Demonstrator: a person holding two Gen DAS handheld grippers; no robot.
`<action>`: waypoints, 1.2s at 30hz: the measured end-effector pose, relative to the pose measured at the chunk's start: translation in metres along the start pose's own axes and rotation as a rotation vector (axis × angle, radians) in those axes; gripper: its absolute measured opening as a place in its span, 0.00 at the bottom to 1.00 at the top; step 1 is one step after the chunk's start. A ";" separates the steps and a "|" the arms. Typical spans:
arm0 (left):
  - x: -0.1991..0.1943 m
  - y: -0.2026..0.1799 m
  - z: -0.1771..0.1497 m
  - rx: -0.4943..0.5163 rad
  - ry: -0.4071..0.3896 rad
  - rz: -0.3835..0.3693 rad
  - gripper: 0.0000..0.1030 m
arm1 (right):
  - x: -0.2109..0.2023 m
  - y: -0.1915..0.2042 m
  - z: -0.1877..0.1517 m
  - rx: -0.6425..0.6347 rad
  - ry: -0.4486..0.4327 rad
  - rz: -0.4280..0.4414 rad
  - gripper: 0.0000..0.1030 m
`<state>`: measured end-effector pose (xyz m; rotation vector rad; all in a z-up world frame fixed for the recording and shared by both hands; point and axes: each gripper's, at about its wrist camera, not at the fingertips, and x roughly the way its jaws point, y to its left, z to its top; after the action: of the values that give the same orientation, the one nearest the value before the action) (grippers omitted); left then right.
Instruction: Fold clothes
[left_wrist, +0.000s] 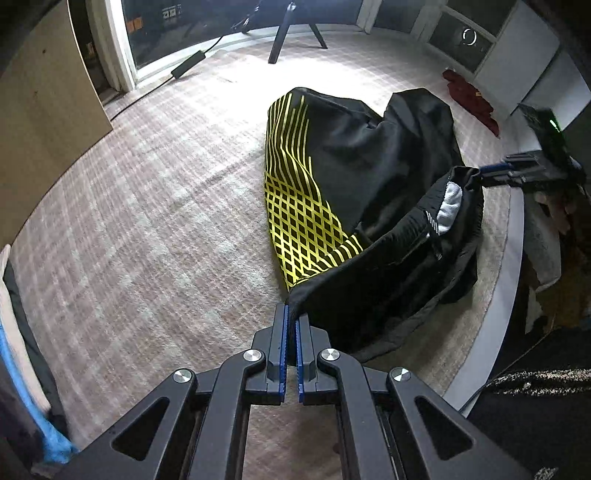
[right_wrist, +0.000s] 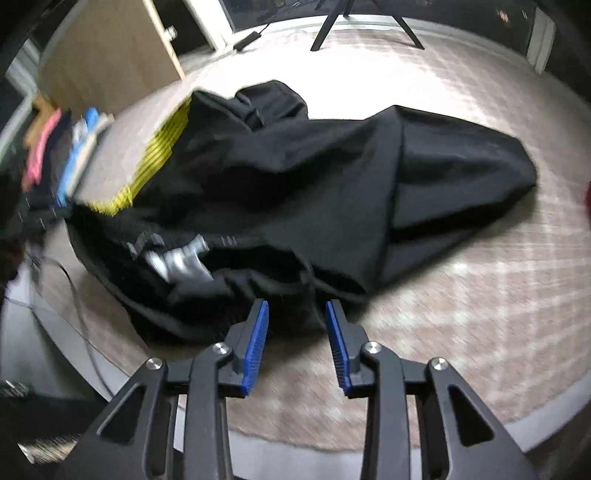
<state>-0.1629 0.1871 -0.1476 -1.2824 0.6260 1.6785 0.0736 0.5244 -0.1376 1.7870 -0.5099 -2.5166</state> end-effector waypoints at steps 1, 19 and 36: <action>-0.002 0.004 -0.006 -0.005 -0.001 0.002 0.03 | 0.003 -0.005 0.004 0.030 0.003 0.030 0.31; -0.028 0.020 -0.022 -0.012 -0.037 0.005 0.03 | -0.007 0.049 0.032 -0.105 -0.112 -0.148 0.06; -0.002 0.037 -0.045 -0.018 0.019 -0.005 0.03 | -0.014 0.034 -0.025 0.003 -0.010 0.200 0.16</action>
<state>-0.1735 0.1326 -0.1654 -1.3131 0.6198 1.6726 0.0955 0.4882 -0.1229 1.6342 -0.6572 -2.3928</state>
